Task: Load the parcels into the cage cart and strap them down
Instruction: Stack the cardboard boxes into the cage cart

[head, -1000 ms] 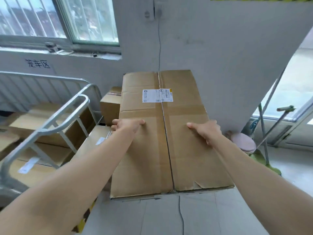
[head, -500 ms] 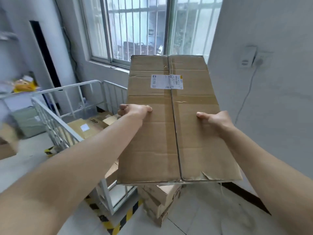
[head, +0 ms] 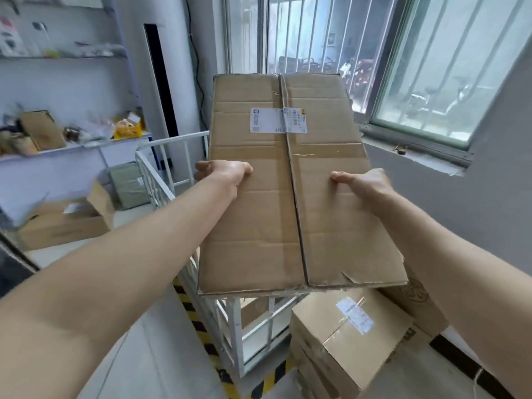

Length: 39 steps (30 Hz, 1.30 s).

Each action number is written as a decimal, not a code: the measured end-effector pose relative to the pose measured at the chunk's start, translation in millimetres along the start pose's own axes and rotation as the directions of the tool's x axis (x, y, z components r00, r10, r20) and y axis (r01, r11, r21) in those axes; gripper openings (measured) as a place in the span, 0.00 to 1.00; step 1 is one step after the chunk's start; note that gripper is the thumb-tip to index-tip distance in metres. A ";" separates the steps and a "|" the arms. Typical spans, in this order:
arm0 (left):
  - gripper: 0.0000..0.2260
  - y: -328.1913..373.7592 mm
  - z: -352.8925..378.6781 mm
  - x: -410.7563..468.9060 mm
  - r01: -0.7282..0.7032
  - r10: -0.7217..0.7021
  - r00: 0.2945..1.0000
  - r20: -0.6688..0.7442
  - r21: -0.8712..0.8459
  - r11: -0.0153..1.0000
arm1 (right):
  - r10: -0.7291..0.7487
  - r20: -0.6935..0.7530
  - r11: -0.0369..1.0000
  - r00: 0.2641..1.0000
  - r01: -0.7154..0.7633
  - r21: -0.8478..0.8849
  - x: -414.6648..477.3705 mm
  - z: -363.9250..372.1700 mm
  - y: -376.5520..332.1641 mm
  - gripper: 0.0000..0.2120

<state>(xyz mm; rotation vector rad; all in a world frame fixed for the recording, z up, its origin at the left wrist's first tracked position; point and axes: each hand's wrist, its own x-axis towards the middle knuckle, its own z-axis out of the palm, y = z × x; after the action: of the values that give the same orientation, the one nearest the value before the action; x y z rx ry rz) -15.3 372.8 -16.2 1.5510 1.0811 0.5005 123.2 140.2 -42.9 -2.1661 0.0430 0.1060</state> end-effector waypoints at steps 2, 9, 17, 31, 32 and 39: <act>0.53 1.6 6.6 26.9 0.018 -0.018 1.000 -0.010 0.019 1.000 | 0.004 0.009 1.000 1.000 -0.003 -0.018 32.9 22.3 -10.6 0.66; 0.48 11.5 50.6 151.5 0.076 -0.072 0.994 -0.083 0.046 0.996 | -0.069 0.159 0.997 0.985 0.075 -0.034 143.5 102.6 -64.8 0.61; 0.53 9.0 108.4 274.1 0.247 -0.240 0.944 -0.228 0.003 0.969 | -0.032 0.302 0.996 0.953 0.056 -0.070 280.7 212.3 -99.5 0.58; 0.36 -159.5 155.4 374.0 0.588 -0.550 0.753 -0.362 -0.006 0.809 | 0.230 0.504 0.912 0.832 -0.004 -0.410 345.2 388.8 18.2 0.48; 0.35 -170.3 156.4 376.9 0.607 -0.567 0.739 -0.363 -0.004 0.795 | 0.251 0.516 0.906 0.819 -0.012 -0.423 344.5 396.8 28.9 0.48; 0.30 -230.9 166.5 393.8 0.696 -0.656 0.635 -0.408 -0.068 0.715 | 0.347 0.545 0.868 0.763 -0.042 -0.494 345.4 444.1 83.8 0.47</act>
<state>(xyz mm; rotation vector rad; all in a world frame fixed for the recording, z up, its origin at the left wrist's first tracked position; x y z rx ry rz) 224.8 603.4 -370.1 0.9984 1.9356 0.2362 434.5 463.5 -392.5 -2.4773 -0.1452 1.0568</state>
